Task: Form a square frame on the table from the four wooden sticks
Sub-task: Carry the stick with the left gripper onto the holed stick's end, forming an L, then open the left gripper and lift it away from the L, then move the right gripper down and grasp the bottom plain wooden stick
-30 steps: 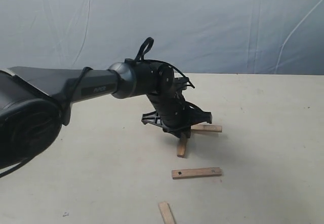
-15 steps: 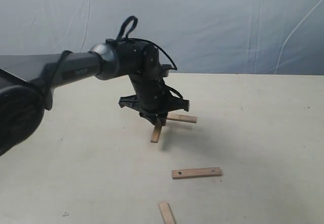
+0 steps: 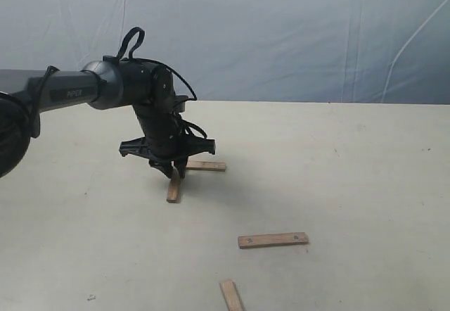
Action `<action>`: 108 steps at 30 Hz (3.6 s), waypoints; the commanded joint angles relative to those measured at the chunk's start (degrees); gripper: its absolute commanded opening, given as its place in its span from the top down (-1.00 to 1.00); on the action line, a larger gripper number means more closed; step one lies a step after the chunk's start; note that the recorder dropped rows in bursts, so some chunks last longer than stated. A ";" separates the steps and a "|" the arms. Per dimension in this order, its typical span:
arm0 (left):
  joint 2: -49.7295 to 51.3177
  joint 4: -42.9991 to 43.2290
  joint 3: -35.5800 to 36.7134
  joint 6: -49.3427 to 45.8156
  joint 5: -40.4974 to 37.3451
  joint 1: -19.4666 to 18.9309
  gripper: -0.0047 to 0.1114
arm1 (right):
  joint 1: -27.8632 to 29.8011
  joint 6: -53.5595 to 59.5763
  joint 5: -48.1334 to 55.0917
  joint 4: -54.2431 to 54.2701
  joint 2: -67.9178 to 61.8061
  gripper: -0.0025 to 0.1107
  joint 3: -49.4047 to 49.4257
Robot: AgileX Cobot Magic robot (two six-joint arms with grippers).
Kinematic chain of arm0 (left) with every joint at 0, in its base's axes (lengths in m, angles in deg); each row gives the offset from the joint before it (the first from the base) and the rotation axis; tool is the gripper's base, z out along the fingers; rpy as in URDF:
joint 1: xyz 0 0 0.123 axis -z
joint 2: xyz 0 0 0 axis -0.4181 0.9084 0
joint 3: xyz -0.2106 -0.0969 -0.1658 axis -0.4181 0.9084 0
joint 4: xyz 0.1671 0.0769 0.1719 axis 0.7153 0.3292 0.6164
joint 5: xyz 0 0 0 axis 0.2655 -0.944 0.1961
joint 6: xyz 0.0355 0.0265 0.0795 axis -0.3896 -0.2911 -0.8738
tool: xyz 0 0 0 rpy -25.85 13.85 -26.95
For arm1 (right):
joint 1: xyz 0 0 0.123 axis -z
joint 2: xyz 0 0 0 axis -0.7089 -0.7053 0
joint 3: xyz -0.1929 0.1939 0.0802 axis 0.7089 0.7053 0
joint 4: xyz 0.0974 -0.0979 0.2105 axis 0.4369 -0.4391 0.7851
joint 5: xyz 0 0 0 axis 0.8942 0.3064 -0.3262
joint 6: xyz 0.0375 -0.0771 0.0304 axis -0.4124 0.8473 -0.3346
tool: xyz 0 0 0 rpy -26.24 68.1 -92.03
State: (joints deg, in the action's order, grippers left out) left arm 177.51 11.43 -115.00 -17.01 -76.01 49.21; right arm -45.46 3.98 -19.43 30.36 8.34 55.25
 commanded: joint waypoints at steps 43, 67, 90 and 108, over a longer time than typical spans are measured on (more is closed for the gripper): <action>-114.34 -1.56 98.30 1.22 57.54 -0.31 0.92 | 0.13 -4.63 -24.50 20.93 0.21 0.97 -1.55; -124.21 -21.74 104.69 -21.29 62.83 -10.92 0.92 | -9.09 -92.24 -43.66 -93.36 -69.55 0.97 -40.25; -134.16 -18.80 104.69 -21.89 50.54 -10.87 0.92 | -45.49 -96.60 -21.62 -98.53 -99.97 0.35 -47.75; -134.16 -18.81 104.69 -21.89 48.78 -10.87 0.92 | -46.39 -15.03 46.15 -18.43 -107.17 0.01 -73.13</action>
State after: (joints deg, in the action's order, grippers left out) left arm 43.74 -7.69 -10.42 -38.84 -26.59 38.38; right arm -91.08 -18.76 30.67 -0.73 -99.06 -17.79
